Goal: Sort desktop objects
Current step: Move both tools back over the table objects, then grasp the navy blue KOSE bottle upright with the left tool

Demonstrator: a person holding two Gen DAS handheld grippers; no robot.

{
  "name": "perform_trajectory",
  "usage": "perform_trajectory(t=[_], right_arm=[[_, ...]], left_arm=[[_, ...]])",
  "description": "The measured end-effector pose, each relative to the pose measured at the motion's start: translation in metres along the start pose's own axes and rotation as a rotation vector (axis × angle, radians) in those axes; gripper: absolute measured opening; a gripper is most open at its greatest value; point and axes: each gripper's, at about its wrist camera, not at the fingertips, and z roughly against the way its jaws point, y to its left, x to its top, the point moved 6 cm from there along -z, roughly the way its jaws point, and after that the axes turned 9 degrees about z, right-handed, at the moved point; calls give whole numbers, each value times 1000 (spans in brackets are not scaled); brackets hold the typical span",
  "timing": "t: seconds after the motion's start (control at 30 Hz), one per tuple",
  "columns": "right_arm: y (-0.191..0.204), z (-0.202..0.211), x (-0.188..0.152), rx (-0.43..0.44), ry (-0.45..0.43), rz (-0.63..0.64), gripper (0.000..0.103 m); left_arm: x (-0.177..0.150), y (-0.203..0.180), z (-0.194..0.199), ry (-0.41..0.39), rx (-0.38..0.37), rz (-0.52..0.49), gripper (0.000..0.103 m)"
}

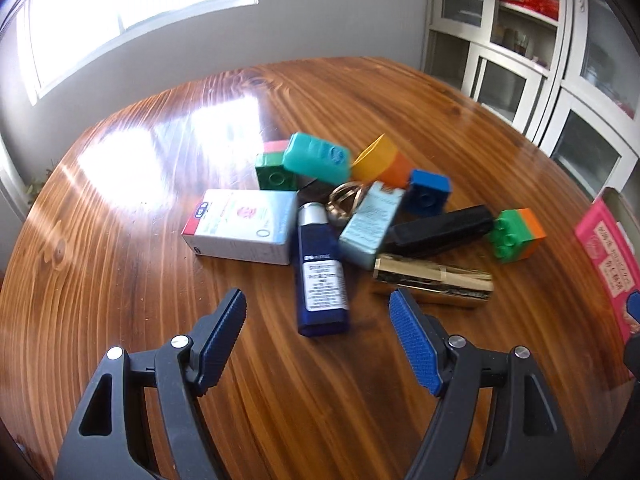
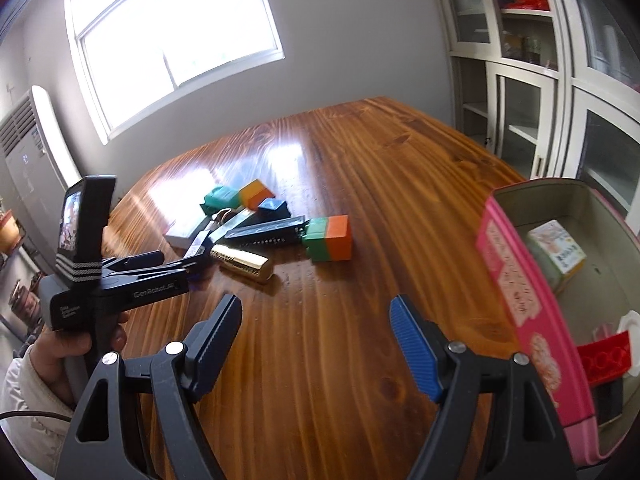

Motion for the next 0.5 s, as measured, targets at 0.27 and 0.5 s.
perform_trajectory(t=[0.27,0.5], right_arm=[[11,-19,5,24,29,32,80],[21,-35,10,54,50,56,80]], left_arm=[[11,3,-27,11,50,-49,75],[15,-2,-27,10,-14,-53,32]])
